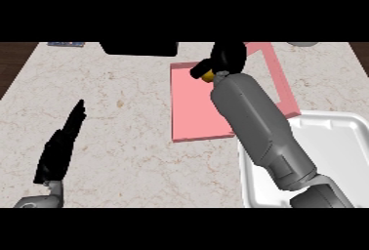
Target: Pick the lemon from the tray and place it in the cardboard box
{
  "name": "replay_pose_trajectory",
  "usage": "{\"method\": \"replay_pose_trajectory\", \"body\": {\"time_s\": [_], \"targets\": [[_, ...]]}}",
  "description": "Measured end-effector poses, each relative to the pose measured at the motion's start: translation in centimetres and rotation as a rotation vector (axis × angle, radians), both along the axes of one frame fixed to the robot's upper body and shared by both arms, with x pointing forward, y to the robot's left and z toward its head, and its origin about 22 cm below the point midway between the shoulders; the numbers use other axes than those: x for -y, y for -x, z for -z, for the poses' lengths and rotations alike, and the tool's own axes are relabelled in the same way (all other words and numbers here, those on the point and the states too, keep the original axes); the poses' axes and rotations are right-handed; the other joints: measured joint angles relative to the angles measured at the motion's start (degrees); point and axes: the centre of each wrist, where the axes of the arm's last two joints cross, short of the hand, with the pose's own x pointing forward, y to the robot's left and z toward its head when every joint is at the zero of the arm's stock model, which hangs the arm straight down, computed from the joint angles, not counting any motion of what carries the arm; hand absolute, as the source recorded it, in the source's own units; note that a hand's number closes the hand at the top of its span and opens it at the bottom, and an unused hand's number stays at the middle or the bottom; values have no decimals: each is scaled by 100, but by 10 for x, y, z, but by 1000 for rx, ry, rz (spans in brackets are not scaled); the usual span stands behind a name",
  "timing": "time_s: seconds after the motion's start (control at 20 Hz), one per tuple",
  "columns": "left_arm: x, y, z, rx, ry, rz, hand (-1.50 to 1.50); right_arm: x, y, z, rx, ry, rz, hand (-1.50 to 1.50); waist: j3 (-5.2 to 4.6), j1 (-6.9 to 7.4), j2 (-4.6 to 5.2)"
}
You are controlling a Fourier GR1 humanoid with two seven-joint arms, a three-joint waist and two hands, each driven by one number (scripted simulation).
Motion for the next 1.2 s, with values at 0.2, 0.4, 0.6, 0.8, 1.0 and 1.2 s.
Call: {"method": "replay_pose_trajectory", "body": {"time_s": [0.2,0.4,0.6,0.8,1.0,1.2], "targets": [[5,-1,0,-6,2,3,0,4,-3,2,124,-104,46,-150,3,5,4],[0,0,-2,-5,3,-9,0,14,-4,-2,281,-220,115,-150,5,-45,-10],[-5,5,2,-12,9,-19,0,33,-3,-10,409,-348,155,-150,8,-123,-33],[-5,11,9,-18,10,-42,0,59,4,-13,498,-430,216,-150,4,-249,-79],[-14,16,8,-24,2,-59,0,101,19,-8,553,-448,306,-150,1,-358,-120],[-18,18,9,-25,5,-77,0,149,49,-11,604,-481,364,-150,1,-441,-138]]}}
